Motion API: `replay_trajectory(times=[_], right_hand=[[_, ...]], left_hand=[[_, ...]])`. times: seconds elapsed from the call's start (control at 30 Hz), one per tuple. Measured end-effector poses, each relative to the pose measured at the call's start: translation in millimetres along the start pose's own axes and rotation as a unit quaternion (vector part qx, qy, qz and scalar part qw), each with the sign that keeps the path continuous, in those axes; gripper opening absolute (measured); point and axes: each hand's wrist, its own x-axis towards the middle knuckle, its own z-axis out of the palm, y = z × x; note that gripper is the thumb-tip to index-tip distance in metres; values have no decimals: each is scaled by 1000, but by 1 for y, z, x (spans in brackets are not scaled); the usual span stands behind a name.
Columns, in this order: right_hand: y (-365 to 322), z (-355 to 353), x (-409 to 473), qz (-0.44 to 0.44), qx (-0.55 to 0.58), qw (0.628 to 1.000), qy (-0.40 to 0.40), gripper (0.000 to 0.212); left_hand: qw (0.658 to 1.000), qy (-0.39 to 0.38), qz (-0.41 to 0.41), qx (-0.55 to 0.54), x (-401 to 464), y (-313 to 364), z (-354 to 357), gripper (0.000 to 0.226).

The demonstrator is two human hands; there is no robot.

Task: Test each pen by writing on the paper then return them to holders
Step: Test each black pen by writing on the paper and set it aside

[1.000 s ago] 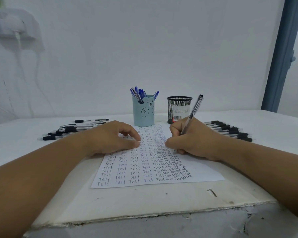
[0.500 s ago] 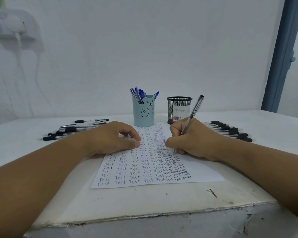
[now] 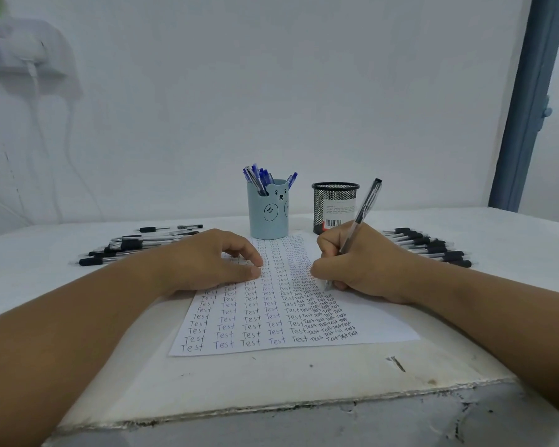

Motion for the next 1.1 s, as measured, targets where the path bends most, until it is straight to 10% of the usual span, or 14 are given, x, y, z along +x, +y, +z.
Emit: replay_trajectory(times=[1.1], right_hand=[[2,-1,2,-8,-26,1000,-15,32]], left_hand=[[1000,-1,-4,12,2,0,-1,15]])
